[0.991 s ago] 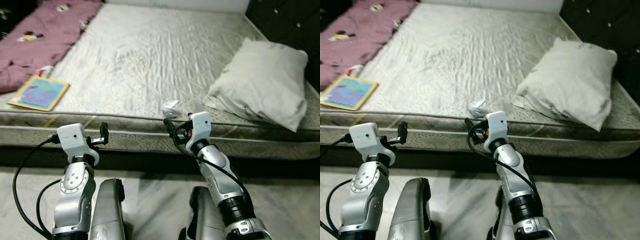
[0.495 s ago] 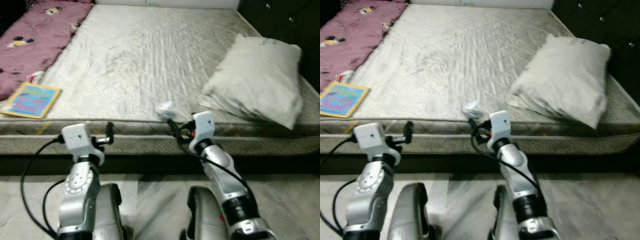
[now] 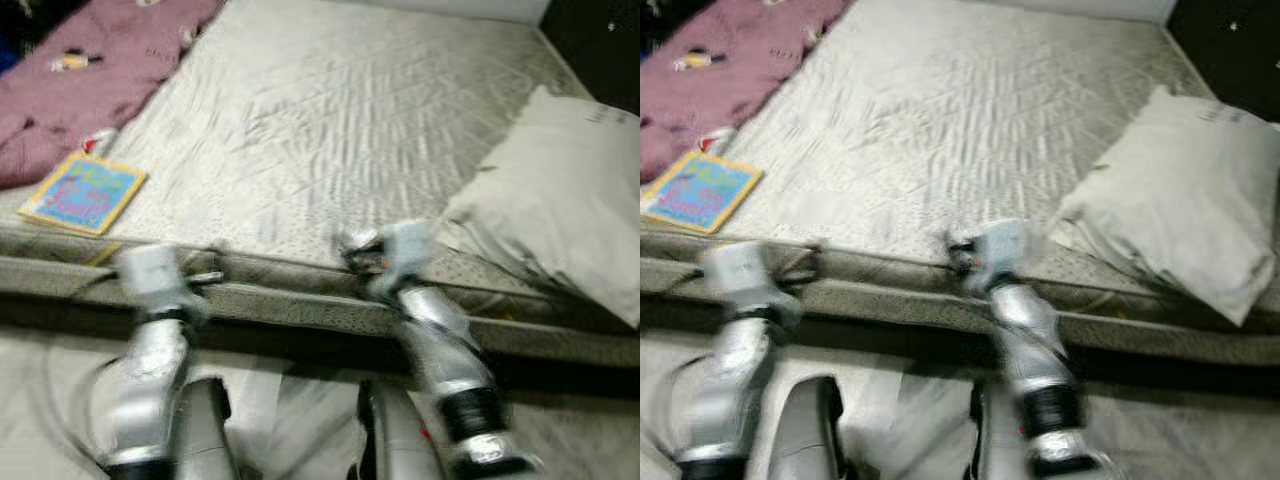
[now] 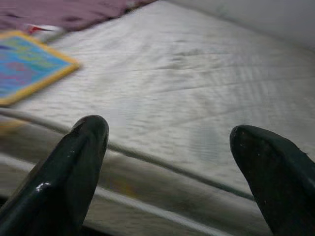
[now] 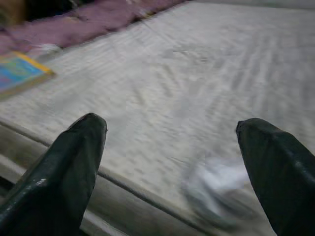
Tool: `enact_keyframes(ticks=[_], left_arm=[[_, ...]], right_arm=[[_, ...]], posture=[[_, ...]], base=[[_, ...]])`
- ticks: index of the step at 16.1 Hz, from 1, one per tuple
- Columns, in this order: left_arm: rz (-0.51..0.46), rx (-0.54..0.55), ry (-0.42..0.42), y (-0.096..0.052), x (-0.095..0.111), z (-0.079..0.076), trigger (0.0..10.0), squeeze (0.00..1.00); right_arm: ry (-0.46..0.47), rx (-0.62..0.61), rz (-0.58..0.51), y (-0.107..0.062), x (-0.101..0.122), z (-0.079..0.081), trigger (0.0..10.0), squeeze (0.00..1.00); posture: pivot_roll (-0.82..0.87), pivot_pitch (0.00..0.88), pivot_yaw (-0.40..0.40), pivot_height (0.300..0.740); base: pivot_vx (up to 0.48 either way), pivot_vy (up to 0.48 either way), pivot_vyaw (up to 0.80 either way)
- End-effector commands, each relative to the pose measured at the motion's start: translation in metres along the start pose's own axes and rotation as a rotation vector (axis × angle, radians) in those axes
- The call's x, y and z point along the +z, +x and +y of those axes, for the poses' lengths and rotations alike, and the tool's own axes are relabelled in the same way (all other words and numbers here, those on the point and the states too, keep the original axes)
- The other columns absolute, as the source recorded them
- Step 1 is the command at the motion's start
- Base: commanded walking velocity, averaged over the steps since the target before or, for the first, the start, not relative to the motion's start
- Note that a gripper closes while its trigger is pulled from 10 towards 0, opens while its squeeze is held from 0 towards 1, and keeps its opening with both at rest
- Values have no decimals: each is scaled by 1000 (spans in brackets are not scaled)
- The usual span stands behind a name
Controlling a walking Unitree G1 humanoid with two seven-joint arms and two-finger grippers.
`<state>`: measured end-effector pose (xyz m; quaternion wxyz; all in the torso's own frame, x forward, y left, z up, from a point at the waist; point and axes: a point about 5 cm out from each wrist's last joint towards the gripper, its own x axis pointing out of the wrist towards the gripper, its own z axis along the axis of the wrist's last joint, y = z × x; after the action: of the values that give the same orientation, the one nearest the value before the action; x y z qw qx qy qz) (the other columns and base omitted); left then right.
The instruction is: Clean up the room
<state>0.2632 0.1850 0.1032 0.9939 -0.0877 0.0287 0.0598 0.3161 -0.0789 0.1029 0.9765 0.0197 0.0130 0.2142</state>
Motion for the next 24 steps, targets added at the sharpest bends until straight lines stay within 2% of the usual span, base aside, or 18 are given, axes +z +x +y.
enact_keyframes(ticks=[1, 10, 11, 17, 23, 24], left_arm=[[0, -57, -20, 1, 1, -16, 10000, 0], [26, -60, -15, -1, -3, -18, 10000, 0], [15, -69, -36, -1, -2, -18, 10000, 0], [16, -86, -30, -2, -3, -21, 10000, 0], [32, -66, -19, -4, -5, -20, 10000, 0], [46, -50, -26, -9, -6, -17, 10000, 0]], right_arm=[[-25, -49, 14, -6, -2, -18, 10000, 0], [-22, -46, 19, -7, -3, -17, 10000, 0], [-22, -45, 20, -7, -4, -17, 10000, 0], [-32, -45, 24, -6, -4, -18, 10000, 0], [-43, -44, 38, -7, -7, -19, 10000, 0], [-46, -33, 85, -8, -14, -19, 10000, 0]], posture=[[-58, 67, -34, 538], [-53, 53, -36, 538], [-51, 50, -38, 538], [-52, 42, -37, 538], [-46, 53, -39, 538], [-38, 72, -33, 538]], base=[[262, 0, 0], [136, 0, 0], [0, 0, 0], [385, 0, 0], [0, 0, 0], [0, 0, 0]])
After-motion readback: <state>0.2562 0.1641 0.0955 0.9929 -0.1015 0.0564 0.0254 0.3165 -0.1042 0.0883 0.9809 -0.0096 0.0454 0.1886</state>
